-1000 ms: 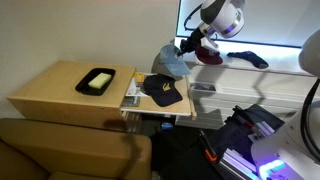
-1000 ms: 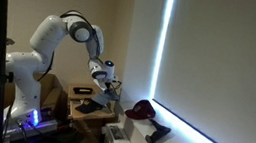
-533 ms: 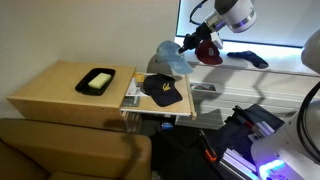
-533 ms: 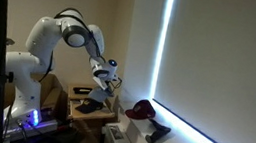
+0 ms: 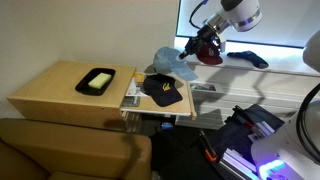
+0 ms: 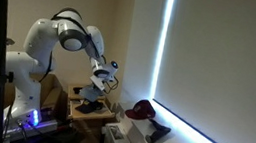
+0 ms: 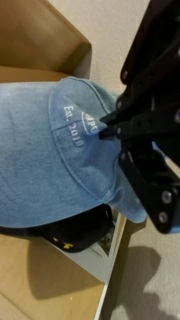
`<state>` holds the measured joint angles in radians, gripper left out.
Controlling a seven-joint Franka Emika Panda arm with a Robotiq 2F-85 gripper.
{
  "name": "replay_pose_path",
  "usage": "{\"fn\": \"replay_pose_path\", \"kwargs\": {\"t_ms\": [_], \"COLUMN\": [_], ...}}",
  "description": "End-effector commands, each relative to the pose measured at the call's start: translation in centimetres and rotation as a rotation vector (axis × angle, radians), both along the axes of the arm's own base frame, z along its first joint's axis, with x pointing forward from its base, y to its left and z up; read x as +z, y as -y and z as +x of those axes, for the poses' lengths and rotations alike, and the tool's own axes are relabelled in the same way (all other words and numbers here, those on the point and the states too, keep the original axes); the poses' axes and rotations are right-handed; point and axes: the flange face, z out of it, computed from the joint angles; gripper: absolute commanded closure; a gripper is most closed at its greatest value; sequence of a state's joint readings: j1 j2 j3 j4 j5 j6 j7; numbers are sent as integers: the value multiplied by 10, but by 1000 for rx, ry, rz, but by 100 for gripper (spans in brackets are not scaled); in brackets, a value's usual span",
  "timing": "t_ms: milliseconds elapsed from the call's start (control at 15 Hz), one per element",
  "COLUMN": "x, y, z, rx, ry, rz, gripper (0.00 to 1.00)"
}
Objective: Put the blue cap on top of the black one in the drawer
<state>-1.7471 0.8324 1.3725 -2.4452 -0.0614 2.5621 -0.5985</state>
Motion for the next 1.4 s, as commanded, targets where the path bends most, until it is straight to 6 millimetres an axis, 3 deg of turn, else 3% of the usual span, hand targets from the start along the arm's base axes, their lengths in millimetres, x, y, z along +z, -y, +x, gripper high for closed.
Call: {"fn": "replay_pose_path", "kwargs": {"t_ms": [0,333,533,600,667,867,933,1000,1133,1200,1333], "x": [14,33,24,25,28,43,38,44,47,46,23], "y": [4,33,29,9,-27,-93,-54,-76,-97,-97,-81], "z": [-22,-26,-26,-27,-31,-25,-17,-15,-13,-13,-8], "rx": [88,-36,-4,4,23,29,43,49,59,59,-3], "ry": [44,157,104,99,80,17,48,35,21,18,28], "rz": [87,72,37,18,3,35,77,76,59,51,-40], "gripper": [99,99,99,99,99,99,95,95,95,99,99]}}
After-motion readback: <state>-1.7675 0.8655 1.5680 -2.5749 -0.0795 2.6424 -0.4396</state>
